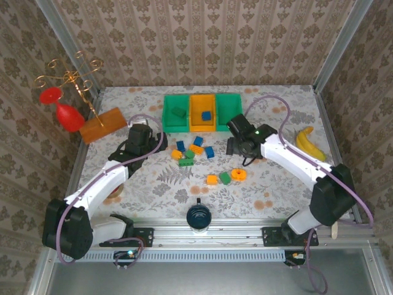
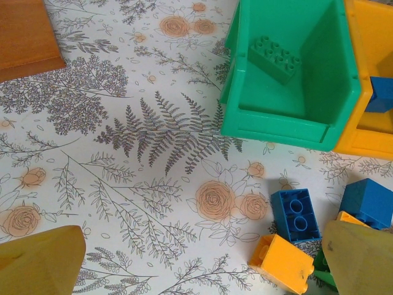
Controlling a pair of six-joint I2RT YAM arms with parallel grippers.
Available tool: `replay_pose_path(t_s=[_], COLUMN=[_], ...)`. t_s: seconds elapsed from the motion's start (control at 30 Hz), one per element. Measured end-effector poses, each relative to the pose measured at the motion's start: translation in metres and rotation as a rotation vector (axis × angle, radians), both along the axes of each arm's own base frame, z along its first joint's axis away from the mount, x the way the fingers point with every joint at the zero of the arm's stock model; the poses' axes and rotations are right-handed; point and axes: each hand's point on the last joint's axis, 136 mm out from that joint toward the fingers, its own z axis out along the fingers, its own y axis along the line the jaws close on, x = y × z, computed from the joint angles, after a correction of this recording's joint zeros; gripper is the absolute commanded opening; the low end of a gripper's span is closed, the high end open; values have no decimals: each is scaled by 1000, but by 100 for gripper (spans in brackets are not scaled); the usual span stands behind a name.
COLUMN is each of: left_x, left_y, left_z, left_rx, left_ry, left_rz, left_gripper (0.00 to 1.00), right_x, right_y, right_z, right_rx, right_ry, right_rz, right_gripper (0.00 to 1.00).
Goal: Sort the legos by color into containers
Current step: Pick up the lego from the center of the table.
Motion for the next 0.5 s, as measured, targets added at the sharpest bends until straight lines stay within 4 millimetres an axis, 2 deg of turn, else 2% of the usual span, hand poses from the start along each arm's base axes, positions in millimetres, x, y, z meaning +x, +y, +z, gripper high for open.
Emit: replay_pose_path(t_s=[0.23,0.5], left_x=[1,1], left_y=[-2,-4], left_z=[-4,-8], left_rx=[-3,-2], left_ry=[10,24], left_rz=[-8,-14], left_gripper=[100,100], right_x=[-50,-91], right_y=[-18,-30], right_z=[-21,-53], right_rx=[46,46], right_ry=[96,215], right_rz=[-51,-85], right_gripper=[86,86])
